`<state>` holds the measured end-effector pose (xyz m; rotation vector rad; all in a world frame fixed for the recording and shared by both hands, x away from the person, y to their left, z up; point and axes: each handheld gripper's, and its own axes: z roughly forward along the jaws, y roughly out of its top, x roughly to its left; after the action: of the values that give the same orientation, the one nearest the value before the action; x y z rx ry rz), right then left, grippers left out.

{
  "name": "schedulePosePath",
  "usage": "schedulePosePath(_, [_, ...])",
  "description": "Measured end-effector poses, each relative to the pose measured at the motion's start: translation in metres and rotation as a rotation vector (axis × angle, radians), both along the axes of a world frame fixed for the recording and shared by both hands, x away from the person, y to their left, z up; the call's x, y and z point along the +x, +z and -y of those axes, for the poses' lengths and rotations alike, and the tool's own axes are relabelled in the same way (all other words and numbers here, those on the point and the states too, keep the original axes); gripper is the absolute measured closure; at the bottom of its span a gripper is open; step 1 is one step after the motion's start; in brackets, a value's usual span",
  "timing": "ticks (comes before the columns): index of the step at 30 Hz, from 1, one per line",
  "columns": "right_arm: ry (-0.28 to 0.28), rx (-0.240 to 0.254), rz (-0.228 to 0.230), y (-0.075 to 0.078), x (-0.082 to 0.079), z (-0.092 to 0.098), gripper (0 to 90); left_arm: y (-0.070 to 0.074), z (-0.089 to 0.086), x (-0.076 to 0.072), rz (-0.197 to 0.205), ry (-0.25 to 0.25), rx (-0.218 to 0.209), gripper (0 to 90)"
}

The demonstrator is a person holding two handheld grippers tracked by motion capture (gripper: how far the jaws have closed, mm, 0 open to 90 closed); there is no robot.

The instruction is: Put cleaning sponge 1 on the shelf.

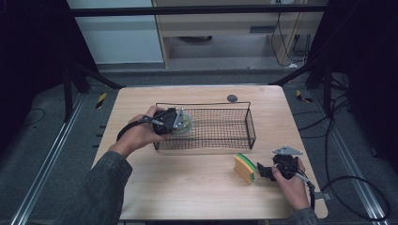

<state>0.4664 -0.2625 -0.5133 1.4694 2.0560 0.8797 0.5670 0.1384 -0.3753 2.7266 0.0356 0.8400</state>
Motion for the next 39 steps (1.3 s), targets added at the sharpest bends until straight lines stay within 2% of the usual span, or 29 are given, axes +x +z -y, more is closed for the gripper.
schedulePosePath(12, [0.0, 0.002, 0.0, 0.0, 0.0, 0.0, 0.8, -0.011, 0.0, 0.003, -0.04, 0.002, 0.02, 70.8])
schedulePosePath(32, [0.0, 0.002, 0.0, 0.0, 0.0, 0.0, 0.8, -0.026, -0.001, 0.012, -0.086, 0.021, 0.019, 70.7])
schedulePosePath(39, [0.0, 0.001, 0.0, 0.0, 0.0, 0.0, 0.8, -0.031, 0.0, 0.018, -0.127, 0.022, 0.02, 70.7])
